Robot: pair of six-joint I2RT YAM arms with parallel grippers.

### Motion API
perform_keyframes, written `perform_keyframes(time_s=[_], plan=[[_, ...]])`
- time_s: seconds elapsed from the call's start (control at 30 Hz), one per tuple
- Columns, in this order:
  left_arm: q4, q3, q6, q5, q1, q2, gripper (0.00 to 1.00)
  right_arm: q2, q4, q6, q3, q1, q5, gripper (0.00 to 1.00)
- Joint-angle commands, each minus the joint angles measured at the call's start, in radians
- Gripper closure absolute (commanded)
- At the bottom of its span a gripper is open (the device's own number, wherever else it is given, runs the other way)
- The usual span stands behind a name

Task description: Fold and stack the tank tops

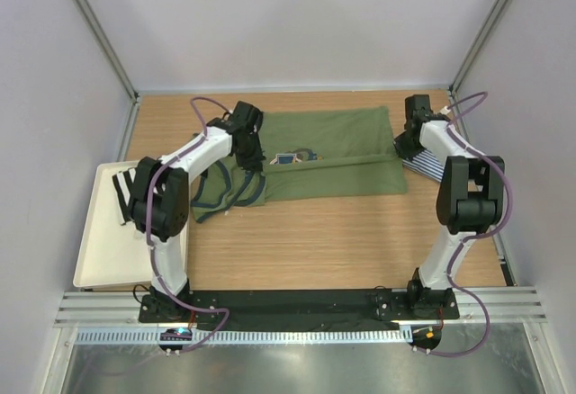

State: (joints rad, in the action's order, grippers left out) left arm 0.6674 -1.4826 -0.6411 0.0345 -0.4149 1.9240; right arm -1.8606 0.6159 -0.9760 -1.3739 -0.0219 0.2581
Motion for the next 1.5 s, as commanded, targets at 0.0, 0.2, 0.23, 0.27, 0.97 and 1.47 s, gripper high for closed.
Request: perform_keyframes(time_s=[0.0,0.2,0.23,0.27,0.97,1.47], plan=[[0.018,-0.061,0.032,-0.022,0.021,0.023,1.00,-0.023,-0.010,-0.020,-0.060,-0.007,0.032,0.99],[0.031,-0.130,0.034,-0.016,0.033,0.075,1.00,-0.083,-0.005,-0.035,-0.111,-0.007,0.029,0.99],[0.034,-0.148,0.035,-0.016,0.034,0.088,1.00,-0.087,-0.005,-0.035,-0.119,-0.007,0.030,0.99],[0.034,-0.153,0.035,-0.025,0.036,0.093,1.00,-0.092,-0.008,-0.035,-0.132,-0.006,0.030,0.99],[0.002,0.005,0.012,-0.090,0.036,-0.210,0.30,0.286,-0.062,0.108,0.116,0.002,0.027,0.31],[-0.078,0.375,-0.065,-0.007,0.022,-0.565,0.20,0.451,-0.212,0.108,0.501,0.002,-0.057,0.42]])
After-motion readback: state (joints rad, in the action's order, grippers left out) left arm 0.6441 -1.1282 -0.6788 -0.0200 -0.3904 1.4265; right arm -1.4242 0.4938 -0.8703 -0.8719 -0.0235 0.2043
